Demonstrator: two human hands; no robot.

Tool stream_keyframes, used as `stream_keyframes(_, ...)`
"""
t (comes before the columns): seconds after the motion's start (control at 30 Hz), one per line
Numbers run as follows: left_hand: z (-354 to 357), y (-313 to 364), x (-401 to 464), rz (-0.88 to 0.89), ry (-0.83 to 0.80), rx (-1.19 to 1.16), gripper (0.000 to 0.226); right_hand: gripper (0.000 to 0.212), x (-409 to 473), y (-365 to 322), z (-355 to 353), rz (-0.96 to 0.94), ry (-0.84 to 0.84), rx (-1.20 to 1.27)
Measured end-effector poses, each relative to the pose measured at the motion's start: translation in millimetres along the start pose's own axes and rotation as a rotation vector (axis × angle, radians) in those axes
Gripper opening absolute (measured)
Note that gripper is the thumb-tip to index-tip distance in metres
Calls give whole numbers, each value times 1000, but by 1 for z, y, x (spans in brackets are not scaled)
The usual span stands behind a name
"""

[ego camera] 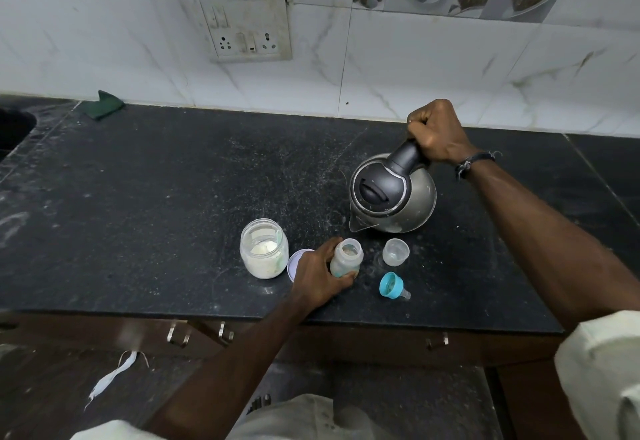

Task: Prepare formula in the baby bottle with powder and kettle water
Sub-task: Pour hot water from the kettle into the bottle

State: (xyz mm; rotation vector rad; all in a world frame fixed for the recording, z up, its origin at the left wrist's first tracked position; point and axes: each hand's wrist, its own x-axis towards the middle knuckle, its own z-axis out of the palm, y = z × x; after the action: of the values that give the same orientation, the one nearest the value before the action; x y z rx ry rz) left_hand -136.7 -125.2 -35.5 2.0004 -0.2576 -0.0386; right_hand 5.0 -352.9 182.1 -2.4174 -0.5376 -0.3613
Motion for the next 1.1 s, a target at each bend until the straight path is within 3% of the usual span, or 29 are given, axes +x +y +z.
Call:
stream_keyframes(0.2, 0, 2, 0, 1, -10, -10, 59, 47, 16, 17, 6, 170, 183, 90)
stream_keyframes(0.4, 1, 1, 0, -16, -12, -16, 62, 31, 38, 23, 27, 423, 380, 251)
stream_keyframes(0.63, 1, -2, 0, -46, -22, -1, 71, 37, 64, 16, 60, 712, 595, 344)
stream_keyframes(0.83, 3, -3, 0, -51, -8, 9, 74, 41, 85, 19, 85, 890, 689, 388)
stream_keyframes(1.1, 3, -2, -1, -39, 9, -40, 74, 43, 100, 25, 111, 960, 722, 390)
